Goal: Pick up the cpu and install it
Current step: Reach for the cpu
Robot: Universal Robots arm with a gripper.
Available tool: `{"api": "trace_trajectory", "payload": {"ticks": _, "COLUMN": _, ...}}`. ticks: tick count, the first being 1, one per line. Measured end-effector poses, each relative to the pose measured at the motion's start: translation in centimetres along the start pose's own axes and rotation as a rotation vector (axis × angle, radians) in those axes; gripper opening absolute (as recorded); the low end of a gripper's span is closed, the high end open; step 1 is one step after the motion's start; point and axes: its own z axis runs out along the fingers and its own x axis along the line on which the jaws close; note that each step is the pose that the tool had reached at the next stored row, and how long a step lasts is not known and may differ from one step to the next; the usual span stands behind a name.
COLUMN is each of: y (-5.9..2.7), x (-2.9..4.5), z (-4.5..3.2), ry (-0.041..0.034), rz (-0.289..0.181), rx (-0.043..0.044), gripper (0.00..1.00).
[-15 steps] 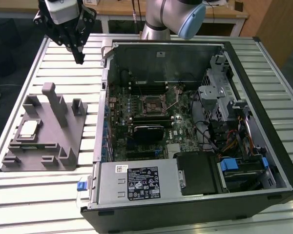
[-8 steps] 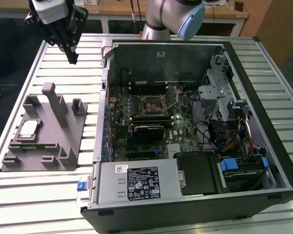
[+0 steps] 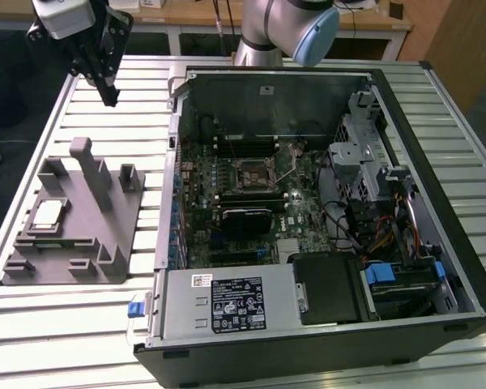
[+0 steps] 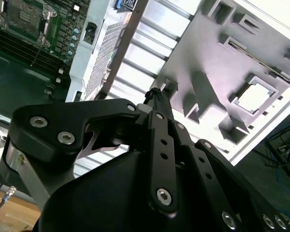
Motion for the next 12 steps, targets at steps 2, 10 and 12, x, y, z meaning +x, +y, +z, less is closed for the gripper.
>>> {"api": "trace_trajectory", "payload": {"ticks": 2, "y": -0.03, "x": 0.45, "z": -0.05, "ry": -0.0034, "rz": 0.0, "rx": -0.0001, "gripper": 0.11}}
{"api": "trace_trajectory", "payload": {"ticks": 10, "y": -0.17, "x": 2.3, "z": -0.25, "ry": -0.0178, "rz": -0.001, "rx": -0.0014, "gripper": 0.11}}
{"api": "trace_trajectory", "payload": {"ticks": 12, "y": -0.2, "x": 2.77, "z": -0.3, "ry": -0.0215, "rz": -0.001, "rx": -0.0016, "gripper": 0.11}}
